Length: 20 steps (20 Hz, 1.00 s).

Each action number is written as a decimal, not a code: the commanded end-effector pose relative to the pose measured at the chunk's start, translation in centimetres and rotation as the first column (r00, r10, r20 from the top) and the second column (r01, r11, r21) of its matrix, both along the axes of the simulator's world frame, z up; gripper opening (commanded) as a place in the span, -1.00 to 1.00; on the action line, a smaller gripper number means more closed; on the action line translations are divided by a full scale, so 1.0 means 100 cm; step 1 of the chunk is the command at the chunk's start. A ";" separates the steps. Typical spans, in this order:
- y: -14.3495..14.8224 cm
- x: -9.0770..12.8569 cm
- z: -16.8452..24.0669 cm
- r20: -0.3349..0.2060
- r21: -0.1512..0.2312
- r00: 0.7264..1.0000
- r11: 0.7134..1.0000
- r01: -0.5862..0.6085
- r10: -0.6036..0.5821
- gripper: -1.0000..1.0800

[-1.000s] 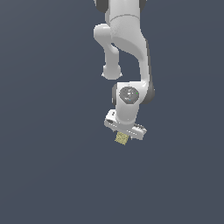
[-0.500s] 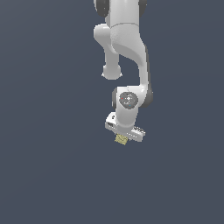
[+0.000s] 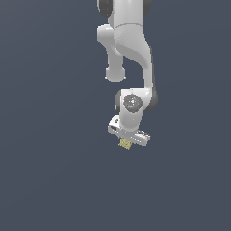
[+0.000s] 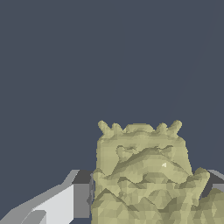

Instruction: Pick up the object and move it to a goal position.

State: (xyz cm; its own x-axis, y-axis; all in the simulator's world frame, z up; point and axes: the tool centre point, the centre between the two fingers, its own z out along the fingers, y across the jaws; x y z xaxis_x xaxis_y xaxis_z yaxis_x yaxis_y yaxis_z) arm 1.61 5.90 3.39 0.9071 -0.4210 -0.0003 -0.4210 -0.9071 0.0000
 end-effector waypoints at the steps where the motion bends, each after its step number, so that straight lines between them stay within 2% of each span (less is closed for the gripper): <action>1: 0.000 0.000 0.002 0.000 0.000 1.000 1.000 0.000 0.000 -1.00; 11: 0.005 -0.012 0.040 0.001 0.000 1.000 1.000 0.000 0.000 -1.00; 20: 0.015 -0.035 0.118 0.001 0.000 1.000 1.000 0.000 0.000 -1.00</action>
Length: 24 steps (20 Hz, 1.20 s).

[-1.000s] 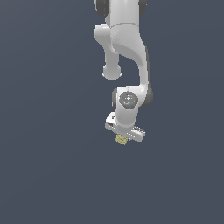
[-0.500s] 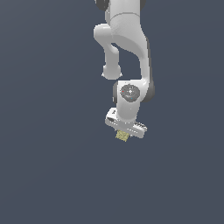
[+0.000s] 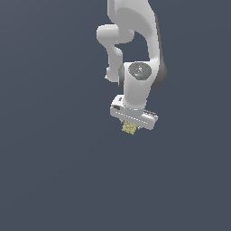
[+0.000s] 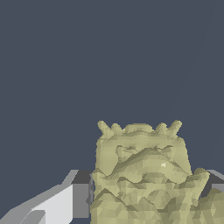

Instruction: Pick up the object and move it to a goal position.

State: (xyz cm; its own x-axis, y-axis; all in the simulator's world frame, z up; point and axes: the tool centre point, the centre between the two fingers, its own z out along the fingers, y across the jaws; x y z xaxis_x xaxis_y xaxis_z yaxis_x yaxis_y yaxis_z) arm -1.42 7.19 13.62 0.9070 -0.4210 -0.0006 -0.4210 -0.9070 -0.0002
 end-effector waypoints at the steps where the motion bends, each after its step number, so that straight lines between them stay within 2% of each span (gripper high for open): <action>1: 0.003 -0.007 0.026 0.001 0.000 1.000 1.000 0.001 -0.001 -1.00; 14: 0.019 -0.042 0.157 0.001 -0.001 1.000 1.000 0.001 -0.001 -1.00; 24: 0.026 -0.053 0.207 0.001 -0.001 1.000 1.000 0.001 -0.001 -1.00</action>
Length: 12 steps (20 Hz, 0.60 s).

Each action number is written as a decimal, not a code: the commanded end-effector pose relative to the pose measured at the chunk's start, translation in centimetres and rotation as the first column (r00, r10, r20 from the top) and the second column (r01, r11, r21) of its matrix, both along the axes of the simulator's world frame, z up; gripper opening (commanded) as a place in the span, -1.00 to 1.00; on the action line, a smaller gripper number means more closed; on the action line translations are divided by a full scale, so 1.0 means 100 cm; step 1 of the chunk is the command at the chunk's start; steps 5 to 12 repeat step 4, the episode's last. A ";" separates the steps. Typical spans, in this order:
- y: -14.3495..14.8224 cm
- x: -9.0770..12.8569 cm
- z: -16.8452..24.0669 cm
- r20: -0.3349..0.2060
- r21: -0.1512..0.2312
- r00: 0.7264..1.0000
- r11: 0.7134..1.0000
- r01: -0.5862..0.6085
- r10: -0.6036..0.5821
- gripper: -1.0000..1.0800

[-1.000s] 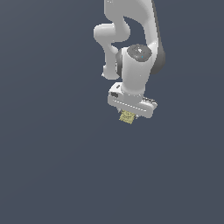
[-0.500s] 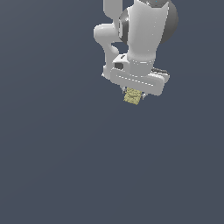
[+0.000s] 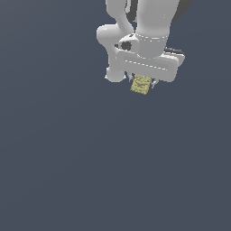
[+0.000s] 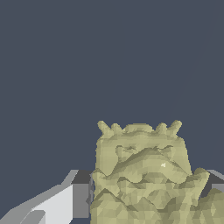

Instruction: Pick up the object and move it to a goal position.

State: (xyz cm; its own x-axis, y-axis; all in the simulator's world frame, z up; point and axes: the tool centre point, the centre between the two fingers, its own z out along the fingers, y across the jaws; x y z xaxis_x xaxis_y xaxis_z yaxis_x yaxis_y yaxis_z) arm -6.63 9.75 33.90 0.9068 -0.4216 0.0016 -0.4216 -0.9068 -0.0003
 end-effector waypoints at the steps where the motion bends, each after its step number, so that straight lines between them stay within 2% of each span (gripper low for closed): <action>1: 0.001 -0.001 0.006 -0.001 0.000 1.000 1.000 0.000 0.000 -1.00; 12: 0.002 -0.002 0.009 -0.001 0.000 1.000 1.000 0.000 0.000 -1.00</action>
